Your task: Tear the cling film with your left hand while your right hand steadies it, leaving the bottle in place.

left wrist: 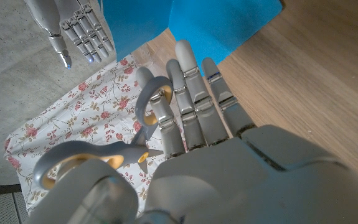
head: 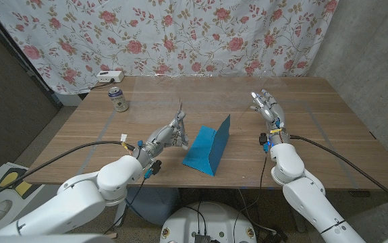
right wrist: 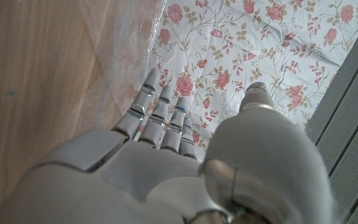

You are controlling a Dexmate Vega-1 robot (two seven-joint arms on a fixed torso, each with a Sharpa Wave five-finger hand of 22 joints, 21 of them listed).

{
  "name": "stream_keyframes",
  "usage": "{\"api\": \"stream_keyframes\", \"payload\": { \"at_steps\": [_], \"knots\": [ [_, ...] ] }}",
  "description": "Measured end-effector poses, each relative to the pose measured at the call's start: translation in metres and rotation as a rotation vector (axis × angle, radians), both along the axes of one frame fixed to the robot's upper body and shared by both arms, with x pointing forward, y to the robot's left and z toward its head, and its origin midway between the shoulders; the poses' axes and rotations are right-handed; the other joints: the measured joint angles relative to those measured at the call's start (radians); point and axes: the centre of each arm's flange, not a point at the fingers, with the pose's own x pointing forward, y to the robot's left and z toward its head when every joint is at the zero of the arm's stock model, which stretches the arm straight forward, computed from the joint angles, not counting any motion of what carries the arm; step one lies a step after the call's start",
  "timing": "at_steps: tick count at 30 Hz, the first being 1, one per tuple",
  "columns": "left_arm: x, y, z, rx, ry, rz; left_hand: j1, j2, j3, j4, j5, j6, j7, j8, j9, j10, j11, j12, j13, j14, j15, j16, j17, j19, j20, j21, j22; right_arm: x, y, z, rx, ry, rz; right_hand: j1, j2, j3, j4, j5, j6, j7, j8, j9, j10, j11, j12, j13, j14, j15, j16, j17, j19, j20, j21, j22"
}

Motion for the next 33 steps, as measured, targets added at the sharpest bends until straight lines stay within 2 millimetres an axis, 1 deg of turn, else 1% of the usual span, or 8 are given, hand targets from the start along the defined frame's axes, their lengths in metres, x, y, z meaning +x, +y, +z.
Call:
{"api": "stream_keyframes", "payload": {
  "at_steps": [3,8,9,10,11,12,15,33],
  "knots": [
    [-0.001,0.000,0.001,0.001,-0.011,-0.001,0.000,0.000,0.000,0.000,0.004,0.000,0.000,0.000,0.001,0.000,0.000,0.000,0.000,0.000,0.000,0.000,0.000,0.000,0.000,-0.002,0.000,-0.002,-0.002,0.004,-0.045,0.002,-0.038,-0.004,0.004,-0.003,-0.003,0.000,-0.008,0.003,0.000,0.000,0.010,0.010,0.001,0.004,-0.030,0.001,-0.012,-0.005,-0.004,0.004,-0.016,0.000],
    [-0.003,-0.001,0.001,0.002,-0.018,-0.003,0.000,0.000,0.000,0.000,0.008,0.000,0.000,-0.006,0.001,0.000,0.000,0.000,0.001,0.000,0.000,0.000,-0.003,0.000,0.000,-0.002,0.000,-0.004,-0.003,0.010,-0.156,0.013,-0.111,-0.013,0.005,-0.006,-0.006,0.000,-0.038,-0.006,-0.004,0.000,-0.019,0.028,0.002,0.014,-0.076,0.004,-0.028,-0.014,-0.020,0.020,-0.045,0.000],
    [-0.003,-0.001,0.001,0.002,-0.021,-0.003,0.000,0.000,0.000,0.000,0.009,0.000,0.000,-0.006,0.001,0.000,0.000,0.000,0.001,0.000,0.000,0.000,-0.003,0.000,0.000,-0.002,0.000,-0.005,-0.002,0.013,-0.168,0.004,-0.108,-0.013,0.005,-0.008,-0.008,0.000,-0.036,-0.009,-0.004,0.000,-0.023,0.023,0.002,0.016,-0.076,0.005,-0.029,-0.017,-0.016,0.031,-0.051,0.000],
    [-0.004,-0.001,0.001,0.001,-0.023,-0.004,0.000,0.000,-0.003,-0.003,0.015,0.000,0.000,-0.008,0.001,0.000,0.000,0.000,0.001,0.000,0.000,0.000,-0.003,0.000,0.000,-0.002,0.000,-0.005,-0.002,0.014,-0.206,0.009,-0.135,-0.013,0.005,-0.006,-0.012,0.002,-0.031,-0.025,-0.002,0.000,-0.022,0.007,0.003,0.020,-0.074,0.008,-0.029,-0.023,-0.001,0.050,-0.059,0.000],
    [-0.004,0.000,0.000,0.001,-0.023,-0.005,0.000,0.000,-0.024,-0.024,0.016,0.000,0.000,-0.008,0.002,0.000,0.000,0.000,0.000,0.000,0.000,0.000,-0.003,0.000,0.000,-0.002,0.000,-0.005,-0.004,0.015,-0.238,0.014,-0.163,-0.013,0.005,-0.006,-0.020,0.004,-0.027,-0.040,0.000,0.000,-0.014,-0.010,0.010,0.022,-0.069,0.020,-0.029,-0.028,0.015,0.065,-0.065,0.000],
    [-0.005,-0.001,0.001,0.001,-0.024,-0.005,0.000,0.000,-0.026,-0.026,0.016,0.000,0.000,-0.009,0.004,0.000,0.000,0.000,0.000,0.000,0.000,0.000,-0.003,0.000,0.000,-0.002,0.000,-0.006,-0.003,0.017,-0.246,0.008,-0.161,-0.013,0.005,-0.003,-0.025,0.004,-0.021,-0.052,0.002,0.000,-0.005,-0.025,0.017,0.026,-0.062,0.029,-0.025,-0.034,0.029,0.079,-0.071,0.000],
    [-0.006,0.000,0.000,0.000,-0.027,-0.006,0.000,0.000,-0.026,-0.026,0.023,0.000,0.000,-0.010,0.007,0.000,0.000,0.000,0.001,0.000,0.000,0.008,-0.003,0.000,0.000,-0.002,0.000,-0.007,-0.003,0.021,-0.315,0.007,-0.216,-0.013,0.006,-0.003,-0.030,0.004,-0.005,-0.074,0.008,0.000,0.013,-0.047,0.023,0.028,-0.055,0.037,-0.023,-0.043,0.047,0.096,-0.081,0.000],
    [-0.014,0.001,-0.007,-0.015,-0.036,-0.002,0.000,0.000,-0.030,-0.030,0.046,0.000,0.000,-0.014,0.016,0.005,0.005,0.006,-0.009,0.014,-0.014,0.008,-0.012,0.023,-0.009,-0.002,0.000,-0.005,0.000,0.044,-0.589,-0.020,-0.421,0.002,0.012,0.000,-0.044,0.004,0.022,-0.058,0.008,0.000,0.017,-0.051,0.023,0.028,-0.080,0.004,-0.029,-0.061,0.034,0.076,-0.120,-0.005]
  ]
}}
